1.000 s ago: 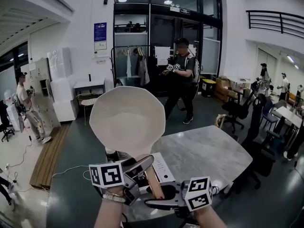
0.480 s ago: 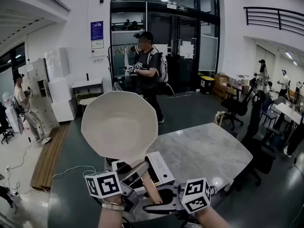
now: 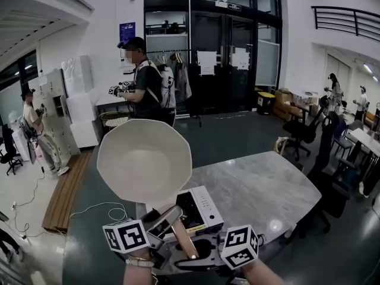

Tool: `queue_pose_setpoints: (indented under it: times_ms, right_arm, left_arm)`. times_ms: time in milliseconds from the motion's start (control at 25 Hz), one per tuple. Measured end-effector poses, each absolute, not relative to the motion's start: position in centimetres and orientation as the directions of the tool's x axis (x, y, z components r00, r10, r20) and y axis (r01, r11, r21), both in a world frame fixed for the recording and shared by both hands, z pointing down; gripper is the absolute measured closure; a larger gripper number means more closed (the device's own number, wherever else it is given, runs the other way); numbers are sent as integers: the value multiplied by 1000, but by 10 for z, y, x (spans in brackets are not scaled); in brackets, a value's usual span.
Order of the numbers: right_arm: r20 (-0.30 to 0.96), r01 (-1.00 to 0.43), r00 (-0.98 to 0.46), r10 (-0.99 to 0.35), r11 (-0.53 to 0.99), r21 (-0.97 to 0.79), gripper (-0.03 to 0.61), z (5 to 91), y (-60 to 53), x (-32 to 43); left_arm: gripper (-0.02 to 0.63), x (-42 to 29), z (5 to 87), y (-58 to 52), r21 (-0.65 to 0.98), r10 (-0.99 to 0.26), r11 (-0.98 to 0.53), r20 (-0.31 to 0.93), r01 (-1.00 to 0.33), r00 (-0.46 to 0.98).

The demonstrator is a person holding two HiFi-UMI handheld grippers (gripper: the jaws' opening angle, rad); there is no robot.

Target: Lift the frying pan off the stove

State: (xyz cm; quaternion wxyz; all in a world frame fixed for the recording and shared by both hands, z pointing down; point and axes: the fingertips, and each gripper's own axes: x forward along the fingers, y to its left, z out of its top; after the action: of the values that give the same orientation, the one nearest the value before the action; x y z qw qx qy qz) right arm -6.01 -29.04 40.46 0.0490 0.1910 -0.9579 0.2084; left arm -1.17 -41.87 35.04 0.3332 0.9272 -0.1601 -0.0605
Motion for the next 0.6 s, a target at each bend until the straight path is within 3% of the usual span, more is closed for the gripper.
queue_pose_setpoints:
  times_ms: [600]
  right_arm:
    - [210, -376, -924, -318, 850, -370, 314, 404, -285, -64]
  left_arm:
    - [322, -24, 353, -416, 678, -350, -695, -30, -238, 936]
